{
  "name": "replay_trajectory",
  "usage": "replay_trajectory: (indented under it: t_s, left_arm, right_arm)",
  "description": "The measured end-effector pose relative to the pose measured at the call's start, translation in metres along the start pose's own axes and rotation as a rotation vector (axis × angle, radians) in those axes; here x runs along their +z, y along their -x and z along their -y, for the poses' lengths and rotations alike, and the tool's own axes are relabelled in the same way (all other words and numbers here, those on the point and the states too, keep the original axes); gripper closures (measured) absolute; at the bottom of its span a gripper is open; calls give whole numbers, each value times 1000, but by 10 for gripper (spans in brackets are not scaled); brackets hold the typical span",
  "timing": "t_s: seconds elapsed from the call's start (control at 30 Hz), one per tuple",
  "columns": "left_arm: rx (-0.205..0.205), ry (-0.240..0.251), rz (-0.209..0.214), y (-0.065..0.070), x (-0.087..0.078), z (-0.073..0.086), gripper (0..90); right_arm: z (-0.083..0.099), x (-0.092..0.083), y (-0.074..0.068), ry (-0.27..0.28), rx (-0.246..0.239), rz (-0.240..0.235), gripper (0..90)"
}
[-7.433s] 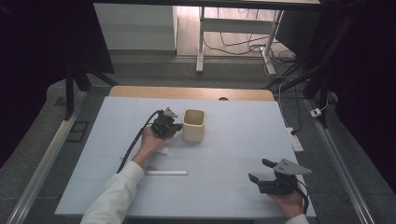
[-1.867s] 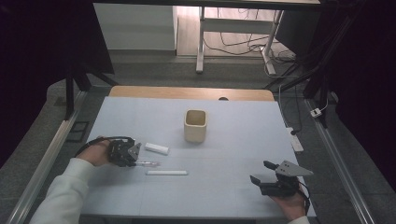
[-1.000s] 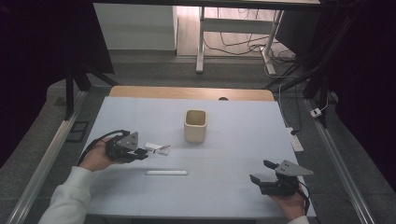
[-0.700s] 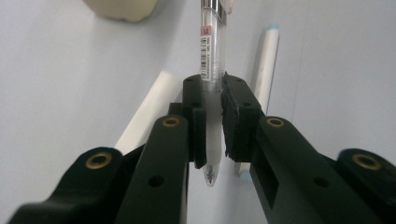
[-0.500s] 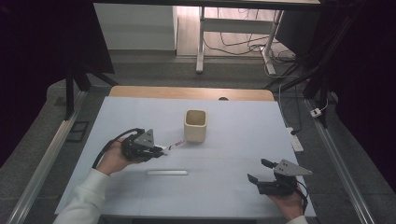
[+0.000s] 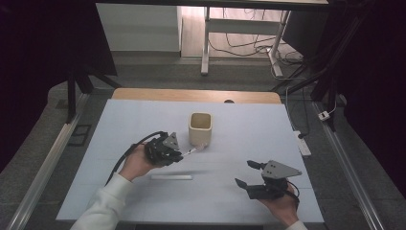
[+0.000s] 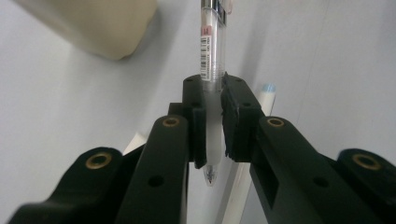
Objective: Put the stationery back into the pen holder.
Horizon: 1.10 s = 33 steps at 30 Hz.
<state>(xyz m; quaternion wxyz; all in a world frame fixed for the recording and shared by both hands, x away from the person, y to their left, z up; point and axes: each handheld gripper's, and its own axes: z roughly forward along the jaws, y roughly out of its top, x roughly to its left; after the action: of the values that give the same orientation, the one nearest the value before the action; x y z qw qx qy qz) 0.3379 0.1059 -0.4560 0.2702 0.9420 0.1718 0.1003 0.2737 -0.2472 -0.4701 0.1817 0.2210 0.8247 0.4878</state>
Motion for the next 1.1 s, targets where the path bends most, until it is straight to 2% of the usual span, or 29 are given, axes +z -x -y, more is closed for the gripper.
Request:
replay_trajectory:
  t_s: [0.1,0.2,0.37,0.53,1.1]
  left_arm:
    - [-12,-3,-12,3,4,-7,797]
    - [-16,-1,-1,4,6,-11,797]
    - [-18,-6,19,5,11,-15,797]
    - [-22,0,32,8,14,-20,797]
    - [18,-22,80,19,29,-39,797]
  right_arm:
    - [-14,10,-6,12,-25,-30,263]
    - [-26,23,-8,13,-52,-45,271]
    - [-36,37,-9,7,-68,-62,287]
    - [-40,44,-9,-1,-84,-68,299]
    - [-45,50,-7,-15,-109,-55,307]
